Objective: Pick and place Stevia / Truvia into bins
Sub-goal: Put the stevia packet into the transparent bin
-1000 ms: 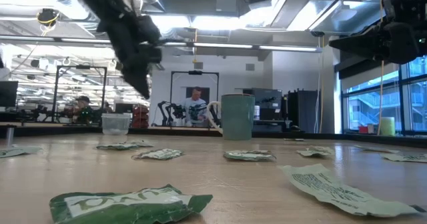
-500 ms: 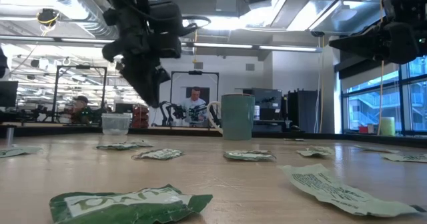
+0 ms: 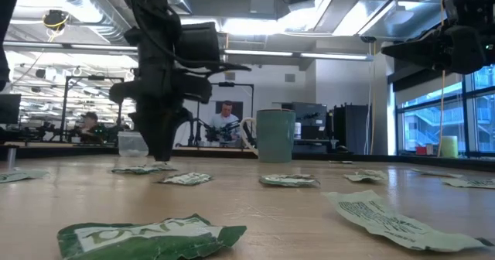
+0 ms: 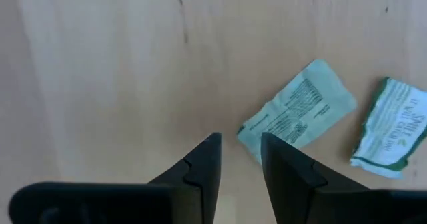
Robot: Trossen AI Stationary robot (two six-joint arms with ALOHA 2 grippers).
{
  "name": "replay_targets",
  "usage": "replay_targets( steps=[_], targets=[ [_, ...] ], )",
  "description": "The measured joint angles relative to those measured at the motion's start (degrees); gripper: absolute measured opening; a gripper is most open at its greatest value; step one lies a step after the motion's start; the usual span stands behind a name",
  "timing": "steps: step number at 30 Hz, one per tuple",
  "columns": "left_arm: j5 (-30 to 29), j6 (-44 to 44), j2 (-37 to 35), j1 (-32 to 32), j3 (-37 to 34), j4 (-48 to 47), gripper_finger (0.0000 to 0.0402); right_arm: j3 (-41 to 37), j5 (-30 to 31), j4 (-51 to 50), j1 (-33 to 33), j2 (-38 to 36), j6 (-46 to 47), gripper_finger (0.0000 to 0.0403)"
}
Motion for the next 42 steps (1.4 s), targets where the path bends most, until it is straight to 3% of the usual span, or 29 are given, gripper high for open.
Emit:
replay_targets(
  steps=[3,16,31,36,42],
  targets=[
    [2.1,-0.8,0.4,0.0,0.0,0.3,0.0100,0.0,0.0,0.0,0.0,0.0,0.0,0.0035],
    [-1.7,-1.0,4.7,-1.7,0.6,-0.2,0.0091,0.0,0.0,0.0,0.0,0.0,0.0,0.0035],
    [-1.2,-2.2,4.2,-1.8,0.3,-0.1,0.0006,0.0,0.0,-0.2,0.0,0.0,0.0,0.0035],
    [-0.9,-2.2,1.0,-1.1,-0.3,-0.6,0.0003,0.0,0.0,-0.2,0.0,0.0,0.0,0.0035],
    [-2.4,-2.2,-7.9,2.1,-0.2,-4.8,0.0002,0.0,0.0,-0.3,0.0,0.0,0.0,0.0035]
  ],
)
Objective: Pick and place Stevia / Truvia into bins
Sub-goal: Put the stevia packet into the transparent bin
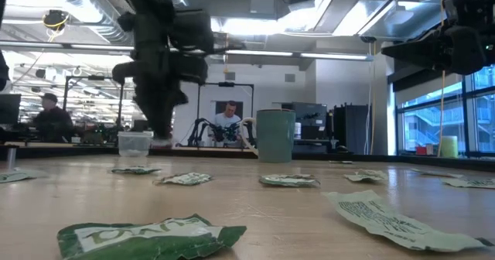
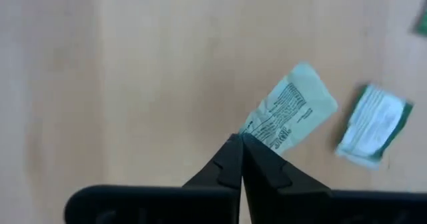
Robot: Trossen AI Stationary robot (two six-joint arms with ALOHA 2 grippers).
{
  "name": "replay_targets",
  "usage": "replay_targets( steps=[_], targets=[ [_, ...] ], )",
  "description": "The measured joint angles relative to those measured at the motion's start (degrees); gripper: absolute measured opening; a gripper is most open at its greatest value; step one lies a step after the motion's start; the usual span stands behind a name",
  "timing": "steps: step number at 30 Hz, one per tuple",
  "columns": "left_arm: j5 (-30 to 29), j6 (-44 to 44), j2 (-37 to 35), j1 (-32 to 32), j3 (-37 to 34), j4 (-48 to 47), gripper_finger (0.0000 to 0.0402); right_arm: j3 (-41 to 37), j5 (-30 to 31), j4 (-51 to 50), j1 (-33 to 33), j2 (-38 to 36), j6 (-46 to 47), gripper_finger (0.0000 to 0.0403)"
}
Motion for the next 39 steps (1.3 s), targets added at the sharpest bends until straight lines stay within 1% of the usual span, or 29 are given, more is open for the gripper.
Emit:
replay_targets(
  steps=[4,7,11,14,16,23,26,28,33,39],
  targets=[
    [-3.2,-0.3,-5.7,3.7,0.0,-1.8,0.0002,0.0,0.0,0.0,0.0,0.0,0.0,0.0035],
    [-7.6,-0.9,-9.3,7.8,0.0,-4.3,0.0003,0.0,0.0,0.0,0.0,0.0,0.0,0.0035],
    [-14.3,-1.6,-13.7,14.9,0.0,-5.5,0.0002,0.0,0.0,-0.1,0.0,0.0,0.0,0.0035],
    [-16.7,-3.7,-15.8,21.2,0.0,-5.3,0.0002,0.0,0.0,-0.1,0.0,0.0,0.0,0.0035],
    [-17.1,-5.1,-16.3,25.6,0.1,-5.1,0.0002,0.0,0.0,-0.1,0.0,0.0,0.0,0.0035],
    [-17.2,-7.7,-15.3,39.3,0.1,-3.3,0.0003,0.0,0.0,-0.1,0.0,0.0,0.0,0.0035],
    [-16.2,-10.8,-14.4,43.4,0.2,-1.7,0.0003,0.0,0.0,-0.1,0.0,0.0,0.0,0.0035],
    [-15.0,-11.1,-13.6,45.6,0.2,-1.7,0.0003,0.0,0.0,-0.1,0.0,0.0,0.0,0.0035],
    [-15.1,-12.0,-10.0,48.6,0.2,-1.6,0.0003,0.0,0.0,-0.1,0.0,0.0,0.0,0.0035],
    [-15.1,-12.2,-4.5,49.4,0.2,-0.9,0.0003,0.0,0.0,-0.1,0.0,0.0,0.0,0.0035]
  ],
)
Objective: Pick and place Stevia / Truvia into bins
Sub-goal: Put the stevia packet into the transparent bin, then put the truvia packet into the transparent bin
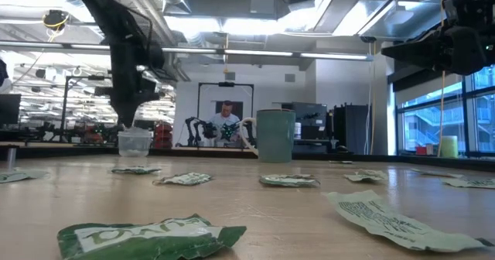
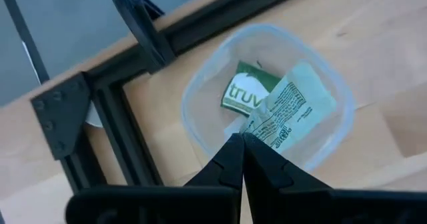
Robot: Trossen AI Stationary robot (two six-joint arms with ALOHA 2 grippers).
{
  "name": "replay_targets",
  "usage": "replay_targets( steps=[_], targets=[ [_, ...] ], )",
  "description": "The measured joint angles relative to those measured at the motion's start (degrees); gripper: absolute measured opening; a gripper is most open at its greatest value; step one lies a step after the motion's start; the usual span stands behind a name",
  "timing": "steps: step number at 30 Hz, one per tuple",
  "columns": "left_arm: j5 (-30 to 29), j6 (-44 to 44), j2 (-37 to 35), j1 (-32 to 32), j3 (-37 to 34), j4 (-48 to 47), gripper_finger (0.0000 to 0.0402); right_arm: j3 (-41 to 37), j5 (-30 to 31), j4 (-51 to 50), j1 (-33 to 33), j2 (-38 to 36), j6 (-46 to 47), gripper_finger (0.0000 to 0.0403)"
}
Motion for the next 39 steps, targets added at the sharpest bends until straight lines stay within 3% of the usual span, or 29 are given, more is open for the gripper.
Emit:
replay_targets(
  steps=[11,26,39],
  targets=[
    [-0.2,0.2,5.4,0.0,0.0,1.4,0.0004,0.0,0.0,0.0,0.0,0.0,0.0,0.0035],
    [-2.0,5.5,3.4,0.0,0.0,1.2,0.0005,0.0,0.0,0.0,0.0,0.0,0.0,0.0035],
    [-1.4,4.8,3.2,0.0,1.6,0.8,0.0083,0.0,0.0,0.0,0.0,0.0,0.0,0.0035]
  ],
)
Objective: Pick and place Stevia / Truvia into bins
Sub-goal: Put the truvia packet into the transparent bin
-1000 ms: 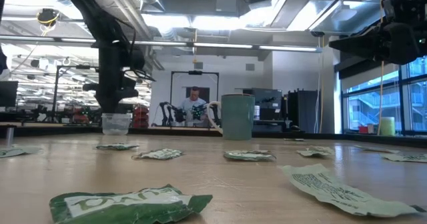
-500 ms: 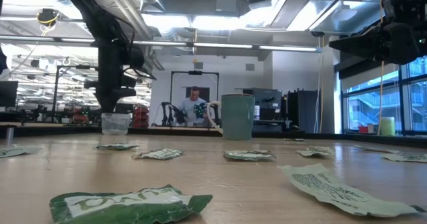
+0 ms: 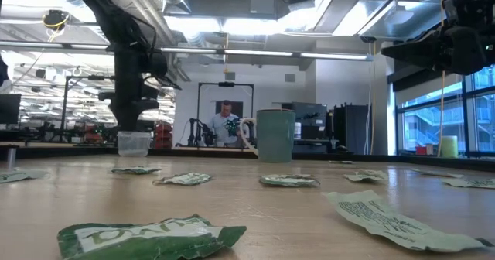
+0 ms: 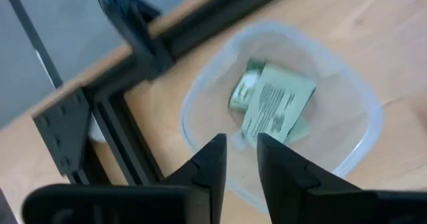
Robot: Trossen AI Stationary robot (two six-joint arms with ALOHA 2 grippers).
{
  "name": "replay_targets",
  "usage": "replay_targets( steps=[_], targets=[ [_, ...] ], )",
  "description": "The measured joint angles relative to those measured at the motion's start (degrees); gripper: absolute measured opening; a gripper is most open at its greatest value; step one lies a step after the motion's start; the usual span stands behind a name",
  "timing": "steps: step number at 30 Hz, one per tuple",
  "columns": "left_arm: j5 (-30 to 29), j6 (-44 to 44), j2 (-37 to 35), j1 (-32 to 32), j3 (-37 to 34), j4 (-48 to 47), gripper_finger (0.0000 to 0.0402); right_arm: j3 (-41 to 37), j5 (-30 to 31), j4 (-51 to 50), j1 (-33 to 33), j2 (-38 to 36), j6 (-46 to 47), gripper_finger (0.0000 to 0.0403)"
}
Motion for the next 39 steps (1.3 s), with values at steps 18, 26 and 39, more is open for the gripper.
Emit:
replay_targets(
  steps=[18,26,39],
  targets=[
    [18.4,8.6,-6.7,-18.6,5.9,-0.3,0.0080,0.0,0.0,0.0,0.0,0.0,0.0,0.0035],
    [18.7,16.2,-6.7,-35.0,5.9,-4.5,0.0084,0.0,0.0,0.0,0.0,0.0,0.0,0.0035],
    [23.7,15.7,-5.2,-56.7,-0.3,0.2,0.0084,0.0,0.0,0.0,0.0,0.0,0.0,0.0035]
  ],
)
